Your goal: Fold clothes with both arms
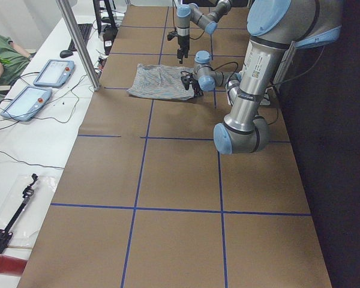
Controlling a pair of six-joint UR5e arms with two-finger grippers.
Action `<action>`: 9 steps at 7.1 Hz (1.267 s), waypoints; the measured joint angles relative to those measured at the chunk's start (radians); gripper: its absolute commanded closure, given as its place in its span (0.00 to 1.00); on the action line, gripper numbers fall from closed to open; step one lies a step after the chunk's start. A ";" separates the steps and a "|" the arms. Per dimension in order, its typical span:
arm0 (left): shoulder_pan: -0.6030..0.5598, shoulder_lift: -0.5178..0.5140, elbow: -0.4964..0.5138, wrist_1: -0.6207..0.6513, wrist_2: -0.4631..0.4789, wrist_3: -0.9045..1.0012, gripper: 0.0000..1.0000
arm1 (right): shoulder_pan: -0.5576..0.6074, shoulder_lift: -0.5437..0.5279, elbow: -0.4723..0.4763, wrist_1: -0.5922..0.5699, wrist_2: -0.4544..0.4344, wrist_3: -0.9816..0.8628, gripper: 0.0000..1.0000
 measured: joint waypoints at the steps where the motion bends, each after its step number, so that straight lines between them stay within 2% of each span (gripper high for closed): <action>1: 0.000 0.000 0.000 0.000 0.000 0.001 1.00 | -0.038 0.000 -0.005 -0.002 -0.040 0.107 0.00; 3: -0.001 0.000 -0.001 0.000 0.002 0.001 1.00 | -0.071 0.005 -0.050 -0.005 -0.101 0.298 0.00; 6: 0.001 -0.002 -0.001 0.000 0.003 0.001 1.00 | -0.080 0.010 -0.107 -0.007 -0.137 0.381 0.00; 7: 0.001 -0.002 -0.001 0.000 0.003 0.001 1.00 | -0.081 0.008 -0.111 -0.008 -0.139 0.384 0.07; 8: 0.001 -0.002 -0.001 -0.001 0.004 0.001 1.00 | -0.083 0.006 -0.112 -0.009 -0.139 0.385 0.36; 9: 0.001 -0.002 -0.001 -0.001 0.004 0.001 1.00 | -0.087 0.006 -0.112 -0.010 -0.138 0.385 0.78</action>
